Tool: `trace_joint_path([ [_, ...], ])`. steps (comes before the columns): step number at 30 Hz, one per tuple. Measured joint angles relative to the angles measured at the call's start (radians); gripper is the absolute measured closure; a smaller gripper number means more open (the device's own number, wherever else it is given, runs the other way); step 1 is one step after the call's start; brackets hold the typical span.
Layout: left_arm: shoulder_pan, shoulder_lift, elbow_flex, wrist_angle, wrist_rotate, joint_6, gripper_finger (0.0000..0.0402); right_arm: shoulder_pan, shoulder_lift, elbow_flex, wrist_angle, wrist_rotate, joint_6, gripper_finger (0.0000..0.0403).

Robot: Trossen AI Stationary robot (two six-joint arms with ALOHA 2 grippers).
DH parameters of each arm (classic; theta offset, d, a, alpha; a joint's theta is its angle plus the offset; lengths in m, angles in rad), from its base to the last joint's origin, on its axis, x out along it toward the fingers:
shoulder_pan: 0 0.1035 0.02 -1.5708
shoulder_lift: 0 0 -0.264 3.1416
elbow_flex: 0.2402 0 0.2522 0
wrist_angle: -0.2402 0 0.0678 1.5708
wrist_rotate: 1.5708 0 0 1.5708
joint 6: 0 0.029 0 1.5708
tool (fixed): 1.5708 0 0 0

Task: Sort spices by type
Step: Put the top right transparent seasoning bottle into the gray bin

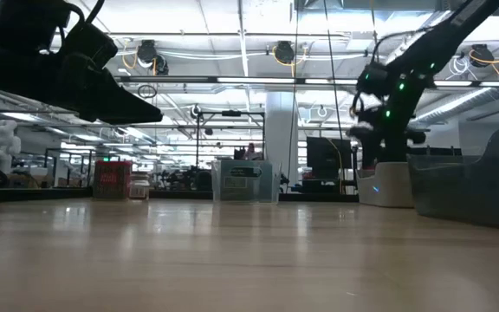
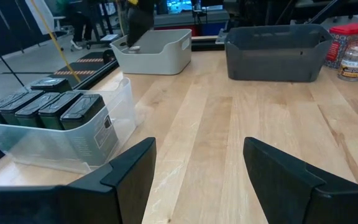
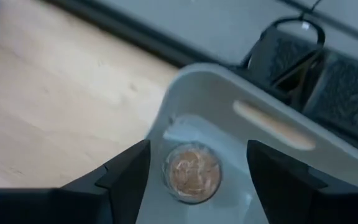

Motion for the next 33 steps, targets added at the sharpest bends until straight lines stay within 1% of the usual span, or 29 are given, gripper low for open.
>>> trace_joint_path([
  [4, 0.0, 0.0, 0.0, 0.0, 0.0, 0.0, 0.0152, 0.002, -0.116, 0.0, 0.0, -0.016, 0.0, 0.0152],
  [6, 0.0, 0.0, 0.0, 0.0, 0.0, 0.0, 0.0152, 0.009, -0.174, 0.0, 0.001, -0.071, 0.0, 0.0151],
  [10, 0.0, 0.0, 0.0, 0.0, 0.0, 0.0, 0.0152, 0.058, -0.278, 0.0, 0.002, -0.225, 0.013, 0.0151],
  [13, 0.0, 0.0, 0.0, 0.0, 0.0, 0.0, 0.0152, 0.124, -0.333, 0.0, 0.003, -0.284, 0.032, 0.0151],
  [18, 0.0, 0.0, 0.0, 0.0, 0.0, 0.001, 0.0152, 0.255, -0.372, 0.0, 0.027, -0.288, 0.072, 0.0151],
  [28, 0.0, 0.0, 0.0, 0.0, 0.0, -0.002, 0.0152, 0.54, -0.372, 0.001, 0.167, -0.287, 0.152, 0.0151],
  [30, 0.001, 0.0, 0.0, 0.0, 0.0, -0.002, 0.0152, 0.594, -0.37, 0.02, 0.165, -0.285, 0.162, 0.0151],
  [33, 0.012, 0.0, 0.0, 0.0, 0.0, -0.003, 0.0152, 0.674, -0.344, 0.083, 0.162, -0.267, 0.162, 0.0151],
])
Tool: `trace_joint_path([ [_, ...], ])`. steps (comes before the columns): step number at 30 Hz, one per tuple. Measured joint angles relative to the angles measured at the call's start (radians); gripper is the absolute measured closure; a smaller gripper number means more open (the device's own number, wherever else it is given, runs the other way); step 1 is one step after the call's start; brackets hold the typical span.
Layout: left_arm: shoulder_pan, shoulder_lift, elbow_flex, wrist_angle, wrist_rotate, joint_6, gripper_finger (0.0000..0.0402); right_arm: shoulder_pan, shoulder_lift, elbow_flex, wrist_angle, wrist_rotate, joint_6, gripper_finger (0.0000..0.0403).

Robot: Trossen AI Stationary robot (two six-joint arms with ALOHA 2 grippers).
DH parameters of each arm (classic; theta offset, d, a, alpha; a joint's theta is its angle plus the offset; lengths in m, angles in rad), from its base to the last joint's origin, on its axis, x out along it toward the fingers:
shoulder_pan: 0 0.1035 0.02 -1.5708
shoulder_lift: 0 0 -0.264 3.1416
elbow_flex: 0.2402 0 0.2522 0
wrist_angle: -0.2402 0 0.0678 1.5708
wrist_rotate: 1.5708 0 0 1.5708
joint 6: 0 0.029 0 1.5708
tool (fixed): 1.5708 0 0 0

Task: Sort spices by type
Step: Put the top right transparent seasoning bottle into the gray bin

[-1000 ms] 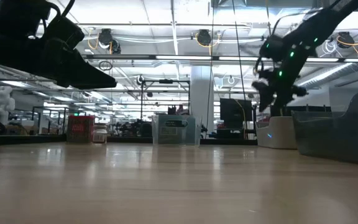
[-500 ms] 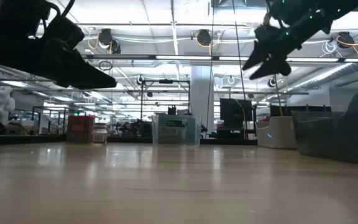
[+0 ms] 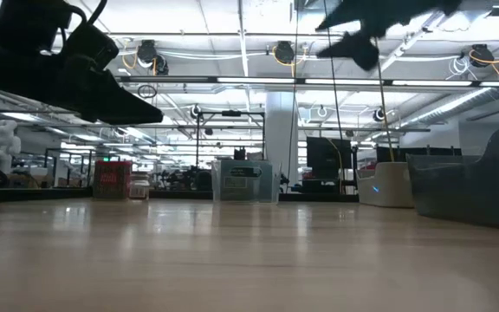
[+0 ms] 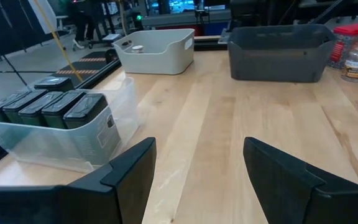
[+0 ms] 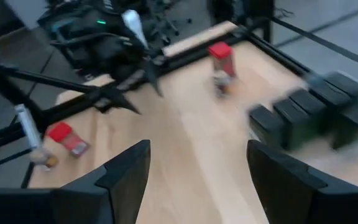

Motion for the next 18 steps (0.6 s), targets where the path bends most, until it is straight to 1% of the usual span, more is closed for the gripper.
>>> trace_joint_path([
  [4, 0.014, 0.0, 0.0, 0.0, 0.001, -0.007, 0.0152, 0.099, 0.067, 0.13, -0.051, 0.047, -0.034, 0.0151],
  [10, 0.014, 0.0, 0.0, -0.001, 0.002, -0.008, 0.0152, 0.232, 0.218, 0.346, -0.279, 0.113, -0.048, 0.0151],
  [14, 0.014, 0.0, 0.0, -0.001, 0.007, -0.008, 0.0152, 0.307, 0.313, 0.444, -0.379, 0.113, -0.006, 0.0151],
  [18, 0.014, 0.0, 0.0, -0.001, 0.008, -0.009, 0.0152, 0.372, 0.387, 0.496, -0.473, 0.097, 0.073, 0.0151],
])
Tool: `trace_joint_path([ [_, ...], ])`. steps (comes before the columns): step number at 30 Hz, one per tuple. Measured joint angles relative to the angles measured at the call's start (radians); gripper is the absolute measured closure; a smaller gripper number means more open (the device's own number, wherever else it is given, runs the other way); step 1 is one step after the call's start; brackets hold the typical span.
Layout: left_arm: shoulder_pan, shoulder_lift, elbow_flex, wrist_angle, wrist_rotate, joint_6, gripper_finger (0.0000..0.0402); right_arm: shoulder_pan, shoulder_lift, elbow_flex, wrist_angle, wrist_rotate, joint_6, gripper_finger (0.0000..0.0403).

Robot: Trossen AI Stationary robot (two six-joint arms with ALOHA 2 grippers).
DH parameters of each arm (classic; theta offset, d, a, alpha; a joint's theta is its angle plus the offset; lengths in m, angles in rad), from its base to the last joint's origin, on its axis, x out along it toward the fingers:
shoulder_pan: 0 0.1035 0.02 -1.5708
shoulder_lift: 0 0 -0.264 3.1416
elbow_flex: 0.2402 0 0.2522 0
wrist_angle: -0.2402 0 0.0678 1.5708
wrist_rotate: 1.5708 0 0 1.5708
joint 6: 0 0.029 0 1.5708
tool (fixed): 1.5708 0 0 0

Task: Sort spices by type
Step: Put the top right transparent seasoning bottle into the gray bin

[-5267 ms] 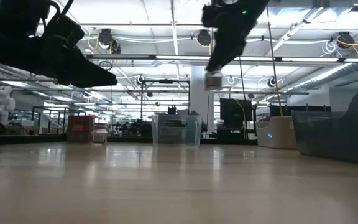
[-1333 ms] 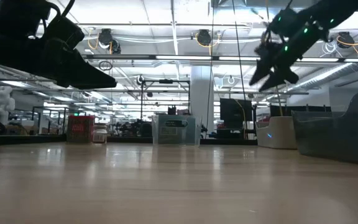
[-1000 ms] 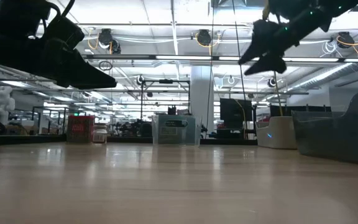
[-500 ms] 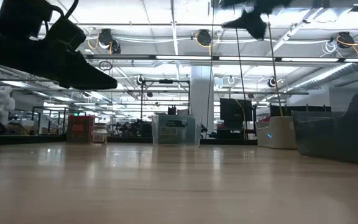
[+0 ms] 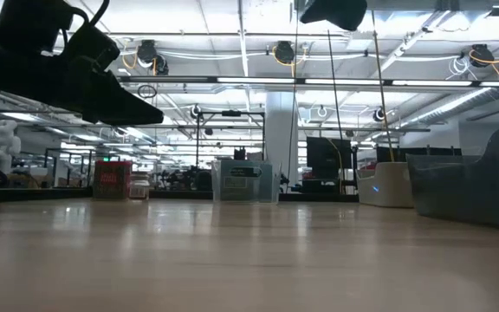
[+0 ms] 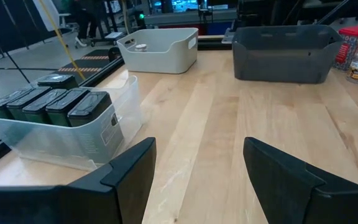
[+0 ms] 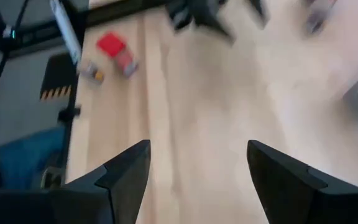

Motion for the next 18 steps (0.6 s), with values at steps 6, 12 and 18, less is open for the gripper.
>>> trace_joint_path([
  [6, 0.0, 0.0, 0.0, 0.0, 0.0, -0.003, 0.0152, 0.101, 0.085, 0.004, -0.087, -0.047, 0.093, 0.0151],
  [12, 0.0, 0.0, 0.0, 0.0, 0.0, -0.018, 0.0152, 0.212, 0.185, 0.004, -0.143, -0.137, 0.131, 0.0151],
  [18, 0.0, 0.0, 0.0, -0.001, 0.0, -0.018, 0.0152, 0.304, 0.282, 0.004, -0.161, -0.202, 0.065, 0.0151],
])
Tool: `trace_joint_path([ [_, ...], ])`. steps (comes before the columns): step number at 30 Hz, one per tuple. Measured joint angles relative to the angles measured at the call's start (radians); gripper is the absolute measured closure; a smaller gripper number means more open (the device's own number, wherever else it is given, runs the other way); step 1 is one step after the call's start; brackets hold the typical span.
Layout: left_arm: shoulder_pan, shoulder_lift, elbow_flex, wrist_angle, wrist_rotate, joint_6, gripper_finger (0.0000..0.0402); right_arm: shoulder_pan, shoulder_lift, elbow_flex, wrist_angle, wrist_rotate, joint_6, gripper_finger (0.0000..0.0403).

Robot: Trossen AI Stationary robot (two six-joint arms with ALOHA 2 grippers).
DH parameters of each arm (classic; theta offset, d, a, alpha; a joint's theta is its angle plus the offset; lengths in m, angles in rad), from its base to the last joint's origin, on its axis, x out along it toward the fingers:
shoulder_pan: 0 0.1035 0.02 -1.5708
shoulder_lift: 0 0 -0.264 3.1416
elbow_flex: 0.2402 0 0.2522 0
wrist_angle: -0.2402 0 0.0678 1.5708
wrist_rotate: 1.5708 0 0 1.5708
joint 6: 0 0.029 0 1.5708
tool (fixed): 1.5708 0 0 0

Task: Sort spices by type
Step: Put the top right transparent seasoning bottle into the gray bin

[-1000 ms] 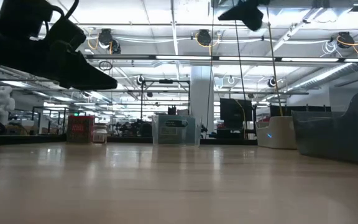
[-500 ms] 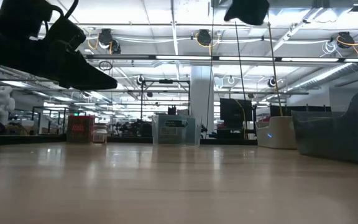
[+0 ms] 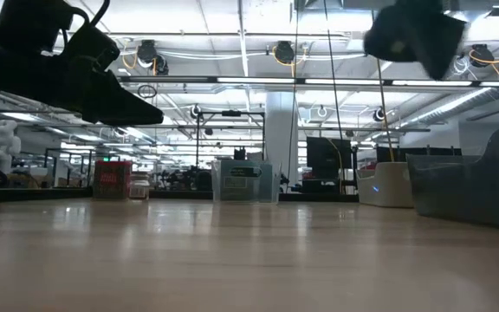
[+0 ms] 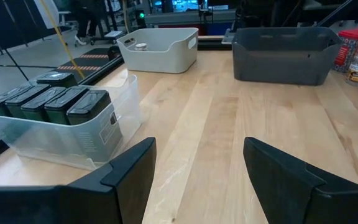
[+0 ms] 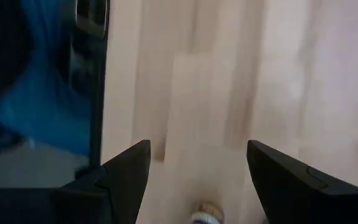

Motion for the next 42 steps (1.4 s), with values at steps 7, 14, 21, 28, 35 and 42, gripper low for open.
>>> trace_joint_path([
  [7, 0.0, 0.0, 0.0, -0.002, 0.0, -0.006, 0.0152, 0.026, 0.049, 0.0, -0.105, -0.024, -0.015, 0.0151],
  [14, 0.0, 0.0, 0.0, -0.015, 0.0, -0.006, 0.0152, 0.065, 0.049, 0.0, -0.216, -0.052, -0.078, 0.0151],
  [21, 0.0, 0.0, 0.0, -0.022, 0.0, -0.006, 0.0152, 0.103, 0.049, 0.0, -0.218, -0.043, -0.121, 0.0151],
  [28, 0.0, 0.0, 0.0, -0.036, 0.0, -0.006, 0.0152, 0.141, 0.049, -0.037, -0.198, -0.041, -0.116, 0.0151],
  [35, 0.0, 0.0, 0.0, -0.052, 0.0, -0.006, 0.0152, 0.17, 0.049, -0.065, -0.195, 0.039, -0.092, 0.0151],
  [42, 0.0, 0.0, 0.0, -0.051, 0.0, -0.007, 0.0152, 0.186, 0.049, -0.102, -0.18, 0.039, -0.059, 0.0151],
])
